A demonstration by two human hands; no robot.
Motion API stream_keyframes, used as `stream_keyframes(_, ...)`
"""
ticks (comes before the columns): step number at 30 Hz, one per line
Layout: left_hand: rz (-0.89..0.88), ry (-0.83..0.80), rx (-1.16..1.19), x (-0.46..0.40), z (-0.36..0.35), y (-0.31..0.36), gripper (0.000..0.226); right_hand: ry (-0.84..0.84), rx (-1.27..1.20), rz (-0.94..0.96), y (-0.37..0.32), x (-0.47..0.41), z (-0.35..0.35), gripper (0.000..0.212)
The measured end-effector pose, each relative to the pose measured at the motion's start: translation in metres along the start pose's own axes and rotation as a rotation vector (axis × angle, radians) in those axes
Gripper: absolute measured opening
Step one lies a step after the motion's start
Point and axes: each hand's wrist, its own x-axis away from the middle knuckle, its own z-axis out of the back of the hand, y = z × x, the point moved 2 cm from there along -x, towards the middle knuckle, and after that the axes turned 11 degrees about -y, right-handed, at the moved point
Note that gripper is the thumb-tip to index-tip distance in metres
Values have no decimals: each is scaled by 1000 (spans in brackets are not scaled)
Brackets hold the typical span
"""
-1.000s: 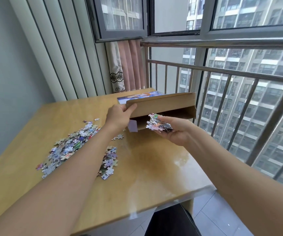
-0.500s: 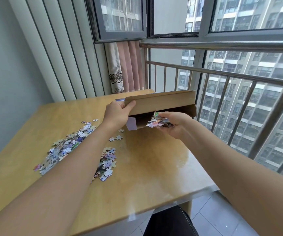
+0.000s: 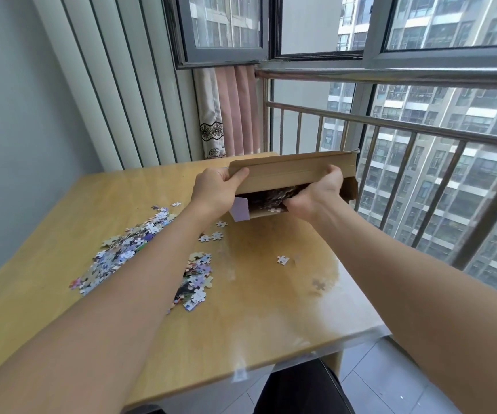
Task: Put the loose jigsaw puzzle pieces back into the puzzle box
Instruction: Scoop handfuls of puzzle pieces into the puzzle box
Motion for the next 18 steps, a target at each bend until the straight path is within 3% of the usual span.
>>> stream_keyframes(4, -21, -5, 0, -2, 1, -1, 27, -128, 20, -14, -9, -10, 7, 86)
stream_keyframes(8, -48, -9, -27, -4, -2, -3, 31, -126, 205, -90, -15, -14, 15, 101)
stream_keyframes(13, -41, 13, -37, -7, -8, -4, 31, -35, 296, -6, -19, -22, 20, 80)
stream_keyframes(18, -52, 45, -30, -5, -9, -2, 30, 34, 596, 108, -23, -18, 24, 37)
